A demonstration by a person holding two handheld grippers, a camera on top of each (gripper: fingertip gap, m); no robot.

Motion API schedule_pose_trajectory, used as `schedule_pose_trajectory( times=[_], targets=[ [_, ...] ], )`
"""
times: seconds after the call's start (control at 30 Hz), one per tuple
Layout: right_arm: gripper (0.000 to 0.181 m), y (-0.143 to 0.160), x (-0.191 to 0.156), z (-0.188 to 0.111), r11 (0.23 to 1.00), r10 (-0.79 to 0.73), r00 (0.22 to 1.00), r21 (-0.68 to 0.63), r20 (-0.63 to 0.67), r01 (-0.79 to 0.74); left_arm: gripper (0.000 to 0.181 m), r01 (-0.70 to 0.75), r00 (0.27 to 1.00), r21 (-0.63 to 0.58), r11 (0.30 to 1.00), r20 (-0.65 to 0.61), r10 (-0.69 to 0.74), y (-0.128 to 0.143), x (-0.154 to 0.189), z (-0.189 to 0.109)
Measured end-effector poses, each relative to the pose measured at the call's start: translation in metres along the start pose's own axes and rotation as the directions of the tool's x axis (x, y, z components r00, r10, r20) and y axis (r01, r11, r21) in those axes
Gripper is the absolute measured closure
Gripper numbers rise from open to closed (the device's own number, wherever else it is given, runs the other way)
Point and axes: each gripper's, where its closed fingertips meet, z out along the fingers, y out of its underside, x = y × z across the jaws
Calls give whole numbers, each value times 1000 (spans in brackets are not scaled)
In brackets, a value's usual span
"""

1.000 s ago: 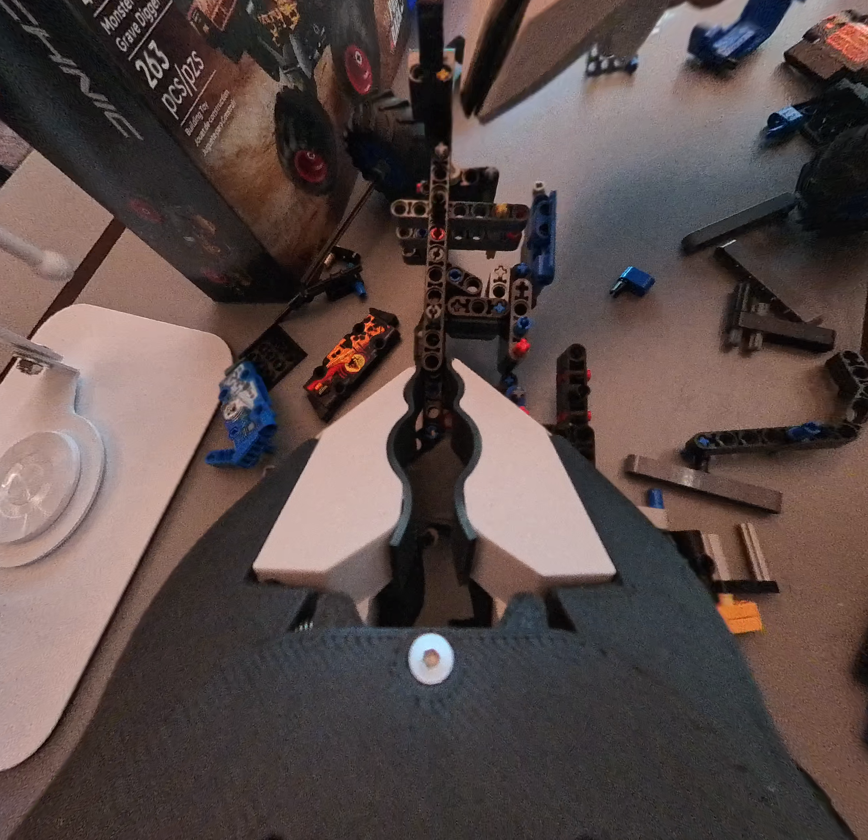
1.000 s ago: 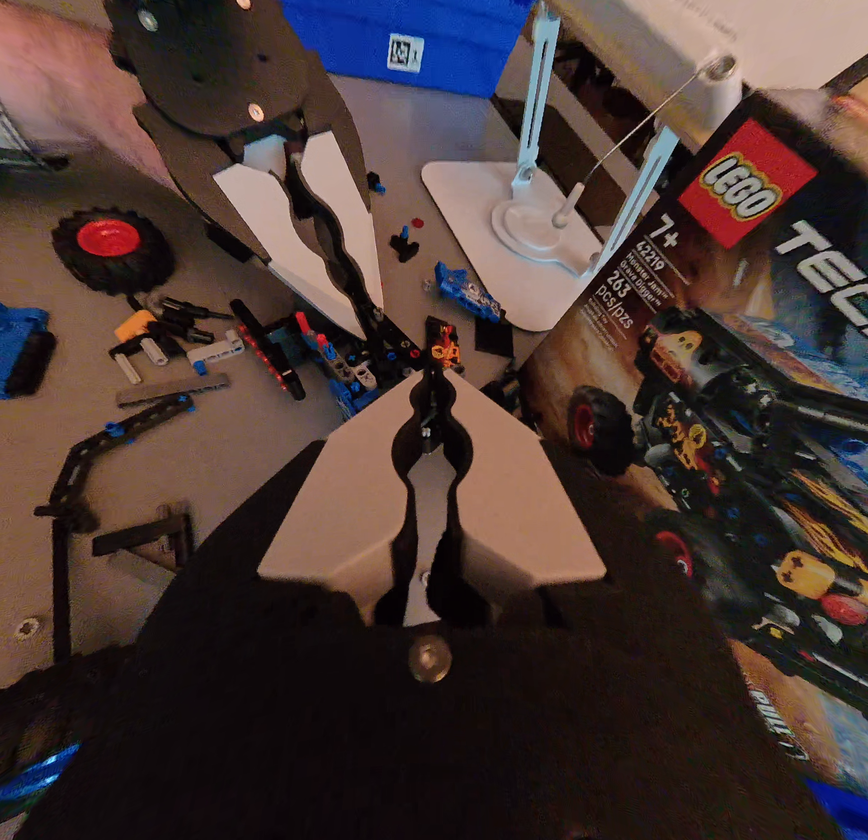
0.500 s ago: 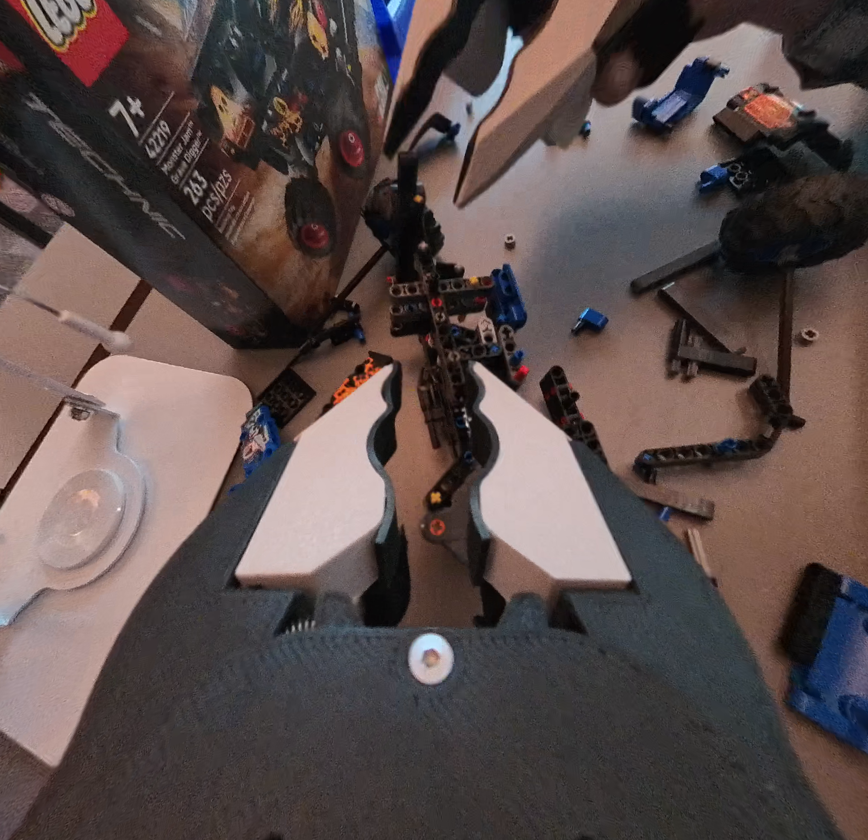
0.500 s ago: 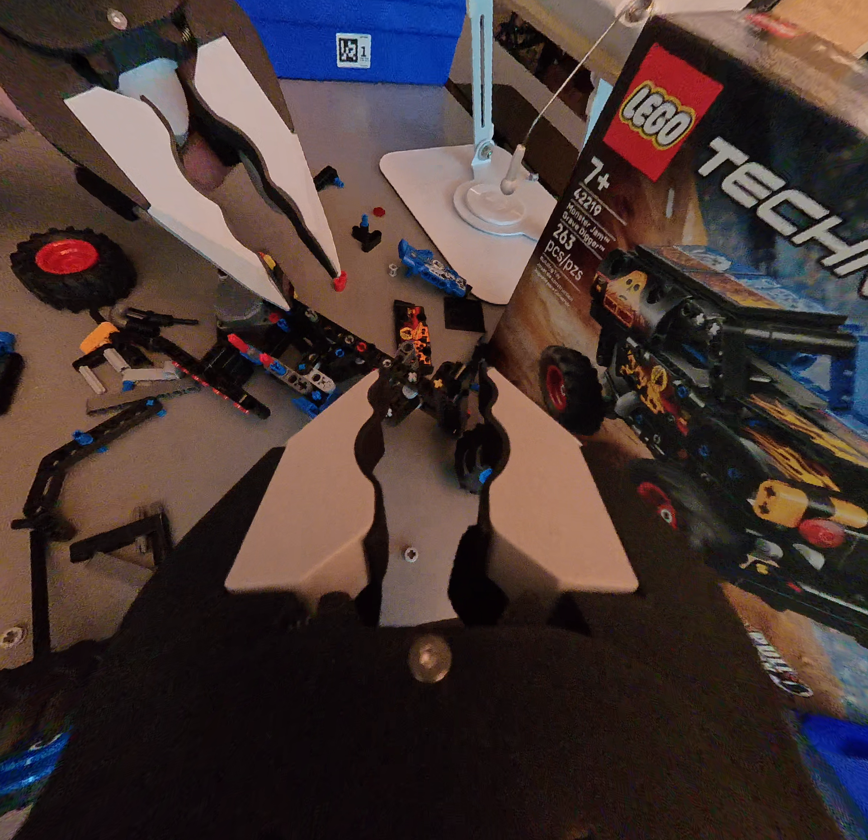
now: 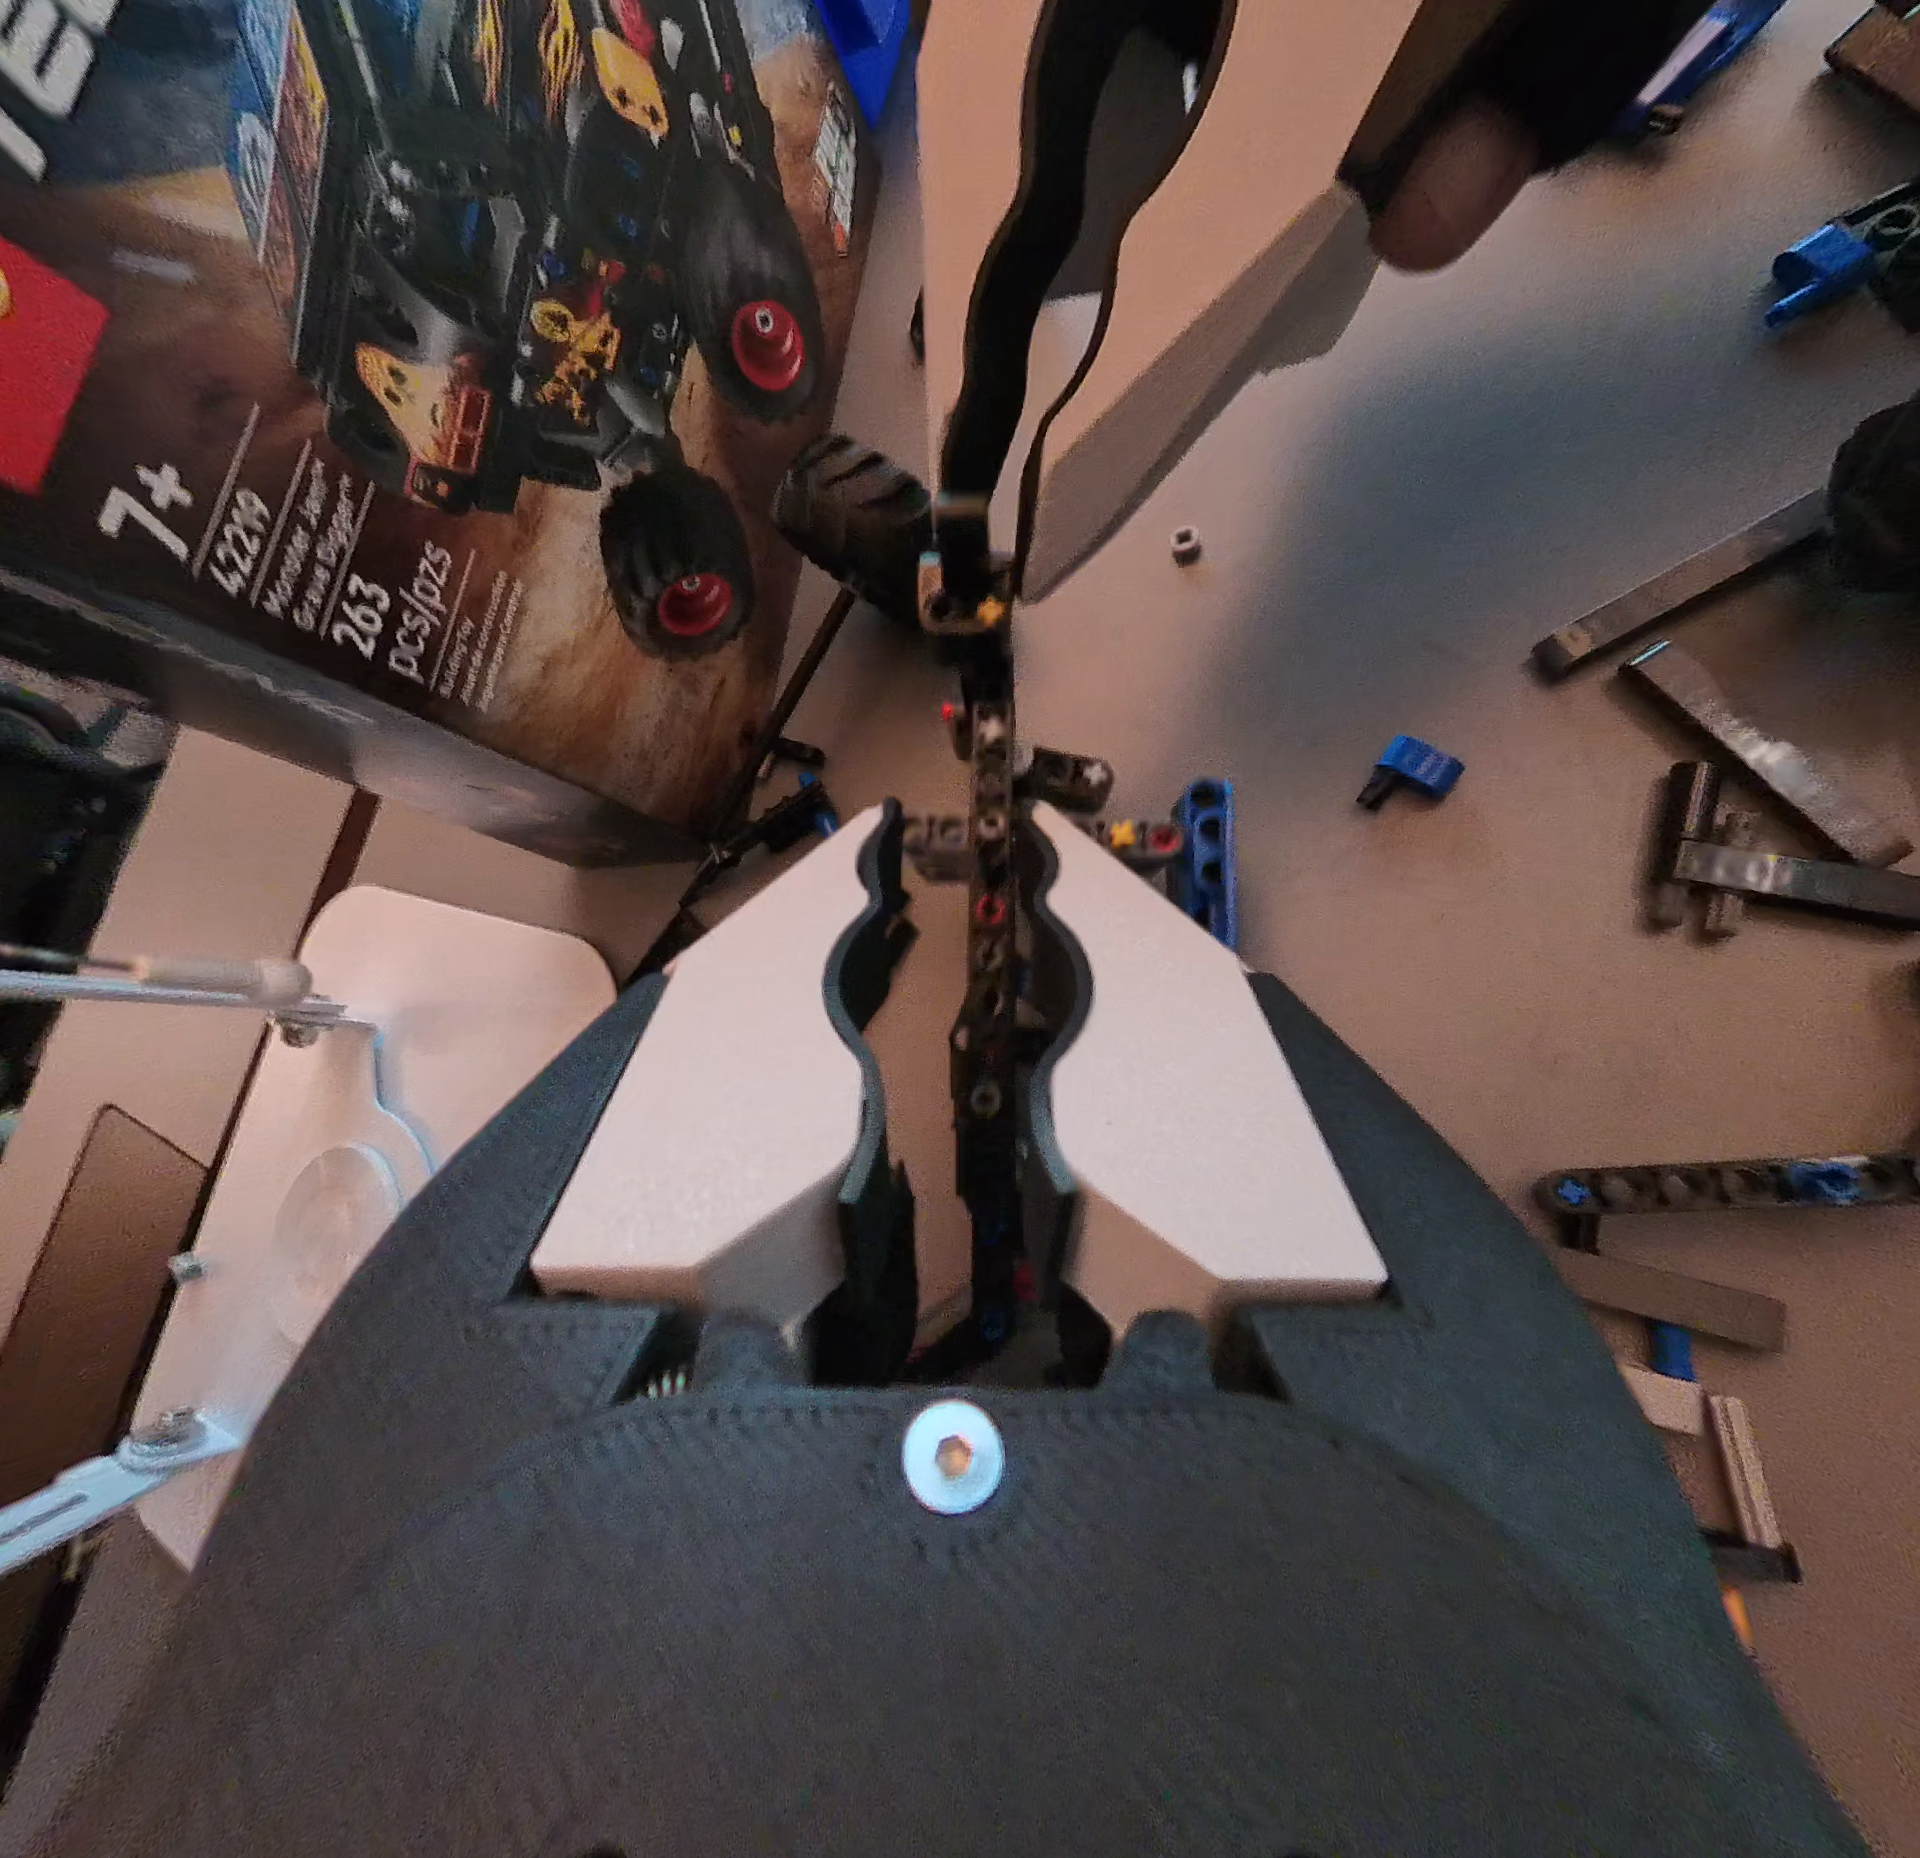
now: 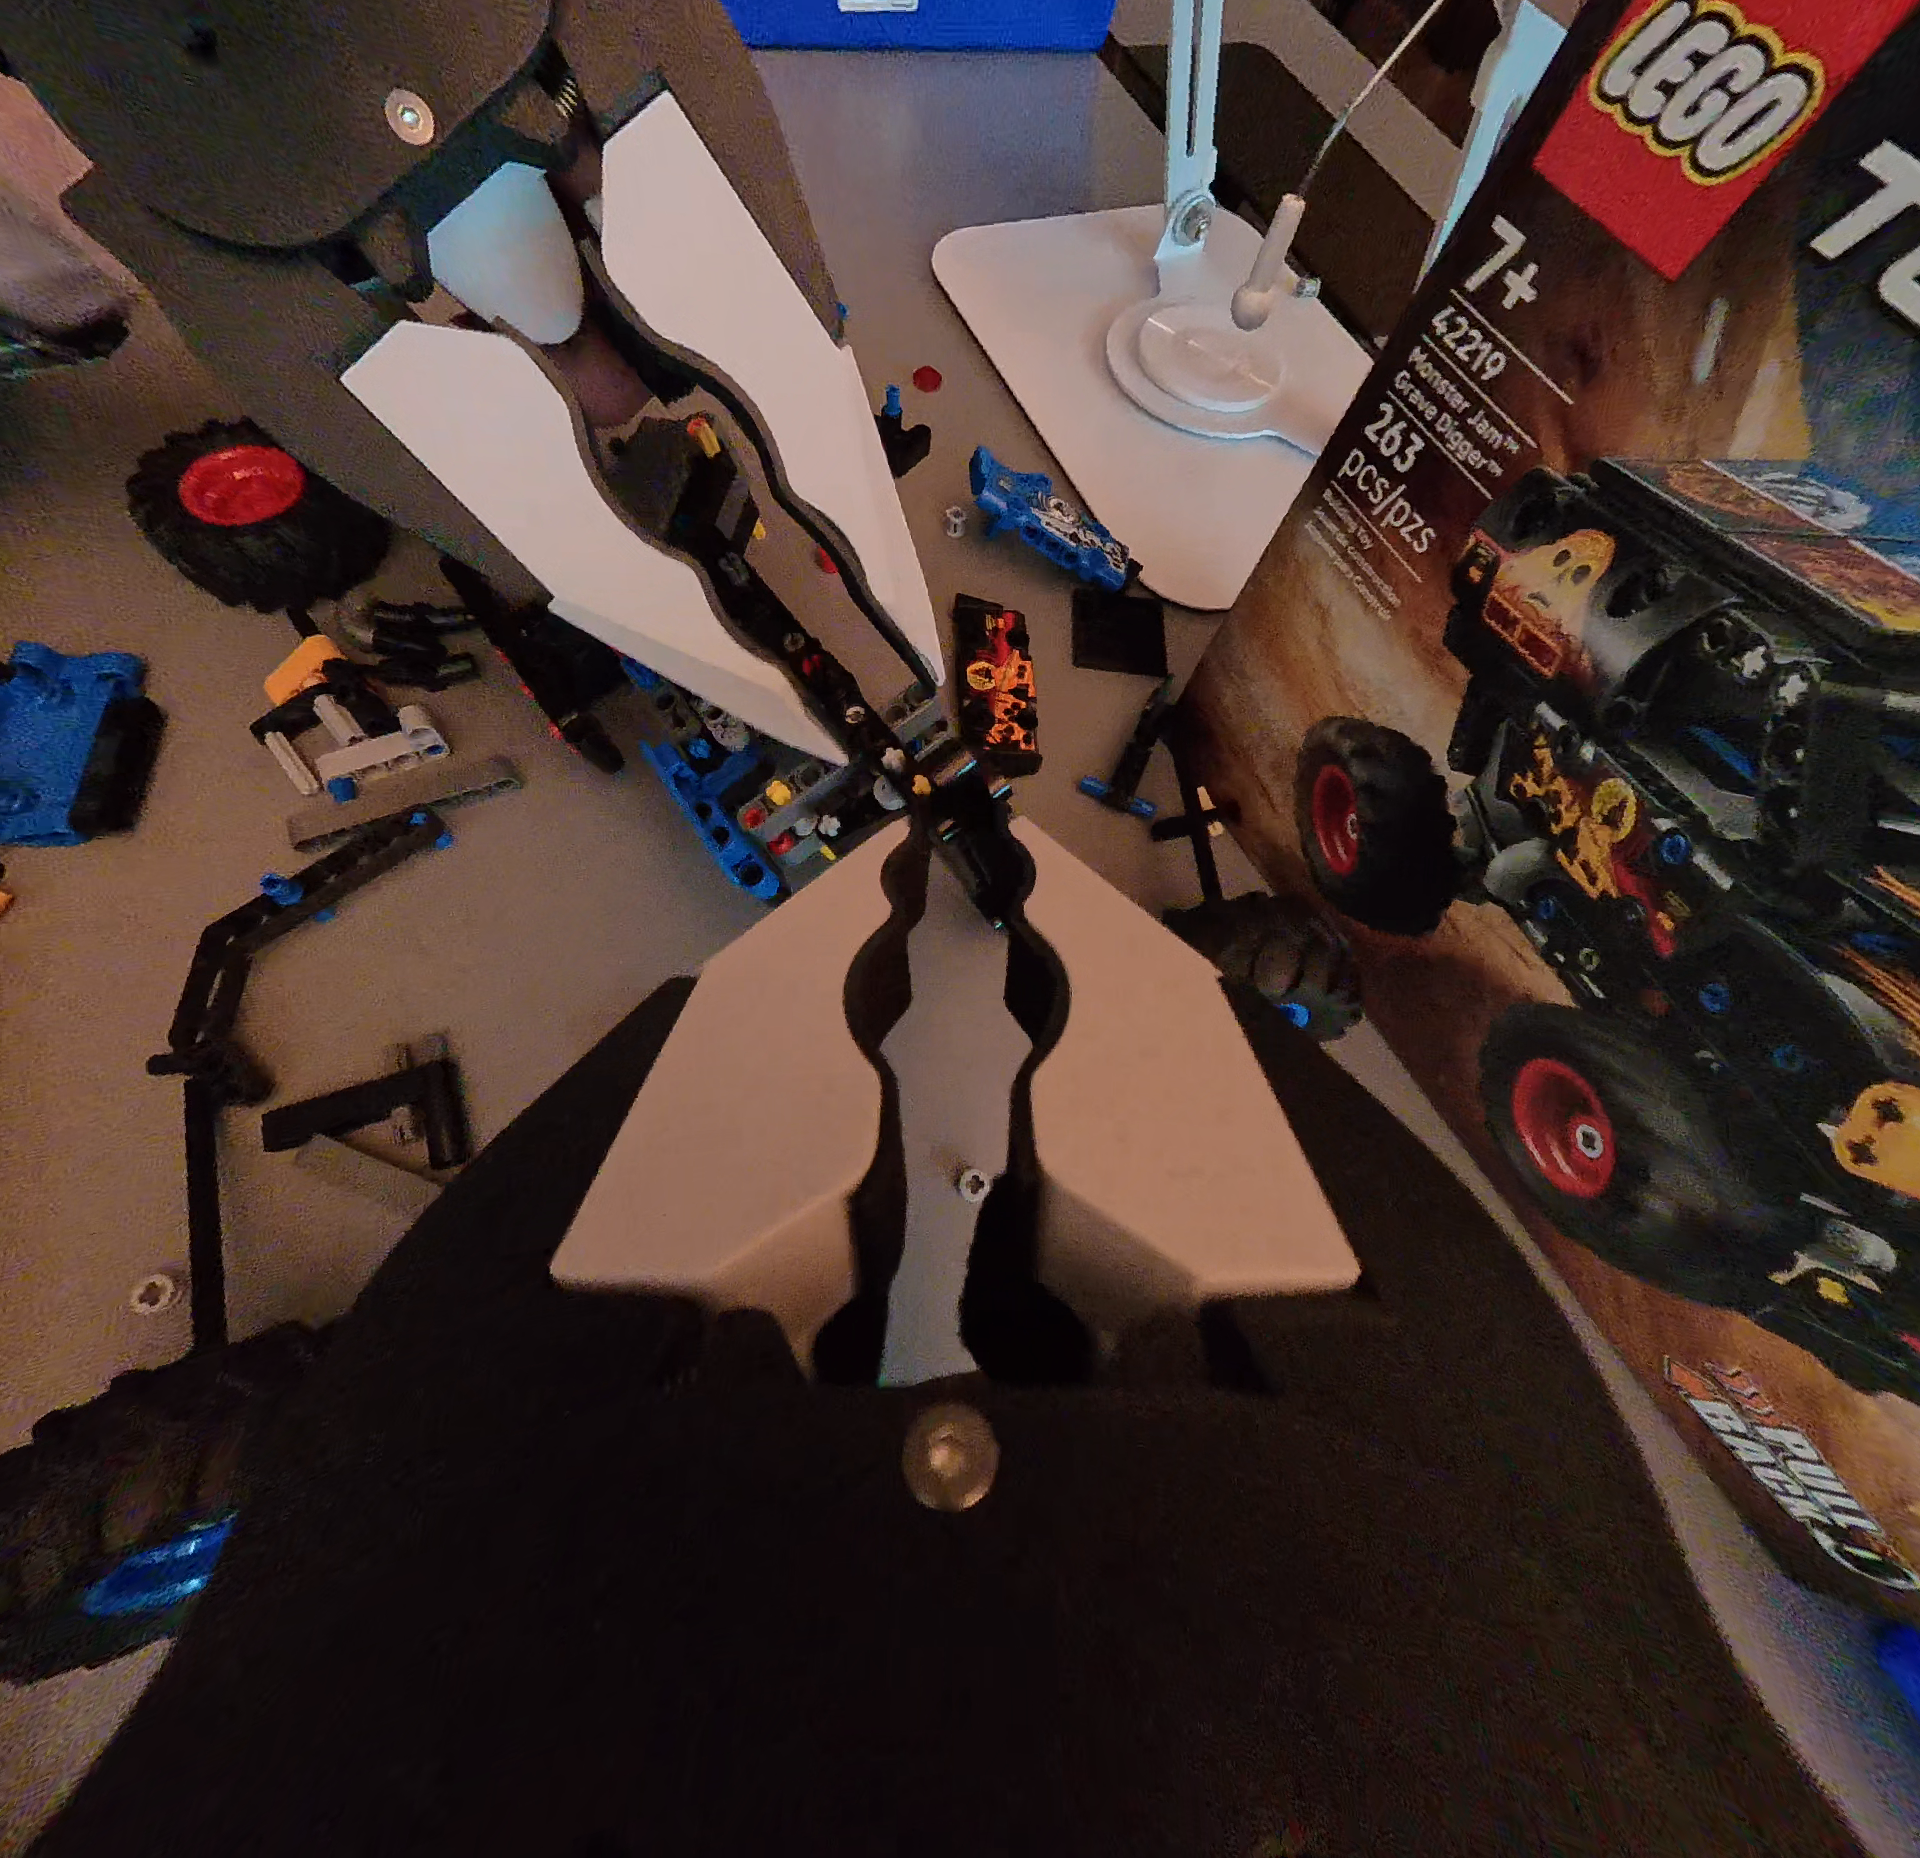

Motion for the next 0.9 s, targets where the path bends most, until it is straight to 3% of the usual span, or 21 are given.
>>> schedule_pose_trajectory(
  times=[0.2, 0.37, 0.43, 0.67, 0.77, 0.9],
  targets=[
    [173, -2, -10, 6, 999, -51, 999, -20, 2, 51, 173, -37, 999, -57, 998, -25, 35, 3, 10, 11],
    [149, -4, -9, 12, 997, -70, 997, -23, -27, 69, 173, -5, 999, -7, 1000, -50, 5, -1, 14, 9],
    [162, -5, -14, 16, 996, -91, 996, -19, -13, 91, 173, 10, 998, 19, 1000, -67, -8, -4, 16, 8],
    [164, -27, -18, 10, 997, -46, 999, 67, -11, 47, 173, 78, 992, 135, 988, -109, -64, -14, 12, -6],
    [163, -29, -25, 11, 995, -9, 999, 102, 54, 4, 173, 36, 995, 107, 994, -97, -26, -10, 15, -7],
    [163, -21, -30, 18, 990, -133, 991, 41, 15, 132, 173, 21, 986, 76, 997, -168, -8, 0, 25, -7]
  ],
)
